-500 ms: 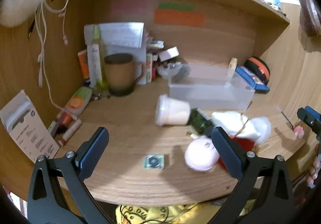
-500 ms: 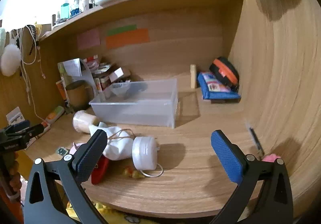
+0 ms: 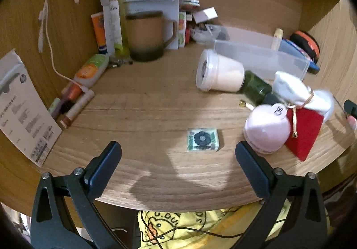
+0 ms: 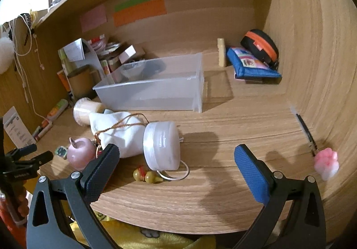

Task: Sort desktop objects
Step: 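Grasp the flower-pattern tile with the left tool while the right tool grasps the white round jar, then carry the tile into the clear box and open the left tool while the right tool releases the jar there, then move both tools back toward the white tub and the cloth bag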

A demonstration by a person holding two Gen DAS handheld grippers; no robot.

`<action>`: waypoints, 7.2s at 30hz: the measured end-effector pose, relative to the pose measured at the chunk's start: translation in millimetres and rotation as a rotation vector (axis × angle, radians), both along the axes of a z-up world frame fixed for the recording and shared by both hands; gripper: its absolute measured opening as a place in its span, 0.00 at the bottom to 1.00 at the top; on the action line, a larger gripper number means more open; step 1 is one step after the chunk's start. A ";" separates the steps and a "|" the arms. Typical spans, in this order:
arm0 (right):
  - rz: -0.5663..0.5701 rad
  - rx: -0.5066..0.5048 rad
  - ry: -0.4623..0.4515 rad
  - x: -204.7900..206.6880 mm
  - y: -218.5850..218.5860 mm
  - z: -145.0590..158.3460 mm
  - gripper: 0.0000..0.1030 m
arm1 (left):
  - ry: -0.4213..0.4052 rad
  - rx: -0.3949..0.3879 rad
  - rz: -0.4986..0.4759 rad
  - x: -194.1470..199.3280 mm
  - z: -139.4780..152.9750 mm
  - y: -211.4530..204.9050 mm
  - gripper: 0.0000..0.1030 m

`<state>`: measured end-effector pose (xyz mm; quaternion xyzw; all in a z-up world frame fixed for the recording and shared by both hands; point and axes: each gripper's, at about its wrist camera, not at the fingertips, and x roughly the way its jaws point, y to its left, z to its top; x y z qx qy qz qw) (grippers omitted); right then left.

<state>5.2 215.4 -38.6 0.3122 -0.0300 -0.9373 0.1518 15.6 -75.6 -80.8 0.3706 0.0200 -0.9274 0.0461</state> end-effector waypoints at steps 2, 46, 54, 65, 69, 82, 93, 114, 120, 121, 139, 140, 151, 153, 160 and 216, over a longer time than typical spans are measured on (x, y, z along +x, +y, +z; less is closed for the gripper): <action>0.002 0.003 -0.010 -3.1 -2.7 -4.3 0.95 | -0.005 -0.009 -0.007 -1.7 -4.3 2.0 1.00; 0.039 -0.028 -0.094 -36.7 -17.7 -35.2 0.26 | -0.076 -0.006 -0.064 -31.8 -17.2 12.3 0.32; 0.037 -0.065 -0.085 -35.5 -6.3 -24.1 0.26 | -0.039 0.000 -0.080 -34.4 -3.4 14.4 0.32; 0.028 -0.052 -0.050 -36.1 1.9 -5.1 0.26 | 0.042 -0.002 -0.127 -42.0 31.7 15.4 0.32; 0.039 -0.044 -0.020 -37.9 2.3 9.6 0.26 | 0.054 0.005 -0.155 -48.0 43.2 17.0 0.32; 0.092 -0.053 0.056 -57.2 -7.9 46.0 0.26 | 0.059 0.012 -0.236 -77.9 68.0 20.9 0.32; 0.118 -0.085 -0.004 -65.4 -11.6 28.8 0.26 | -0.088 0.051 -0.307 -77.8 12.4 29.6 0.49; 0.144 -0.087 -0.030 -71.1 -21.2 23.8 0.26 | -0.139 0.087 -0.292 -95.4 -12.0 34.1 0.40; 0.141 -0.086 -0.020 -74.0 -20.6 28.6 0.26 | -0.119 0.077 -0.271 -90.6 -6.9 30.5 0.40; 0.141 -0.086 -0.016 -75.0 -20.1 30.5 0.26 | -0.108 0.080 -0.268 -88.9 -3.0 29.0 0.39; 0.182 -0.101 0.044 -110.2 -31.0 65.1 0.26 | 0.028 0.081 -0.323 -133.2 79.9 45.4 0.39; 0.184 -0.099 0.045 -114.4 -31.9 66.3 0.26 | 0.029 0.082 -0.324 -137.3 81.5 46.5 0.39; 0.191 -0.089 0.001 -161.7 -36.0 60.6 0.26 | 0.023 0.086 -0.343 -189.5 89.7 57.0 0.39; 0.193 -0.082 -0.013 -169.7 -37.6 56.5 0.26 | 0.015 0.084 -0.350 -196.2 87.4 58.3 0.40; 0.206 -0.047 -0.062 -193.0 -45.4 43.0 0.26 | -0.031 0.096 -0.361 -221.6 72.7 61.8 0.39; 0.187 0.088 -0.001 -200.1 -72.2 22.6 0.68 | -0.127 -0.057 -0.354 -242.1 44.9 91.6 0.76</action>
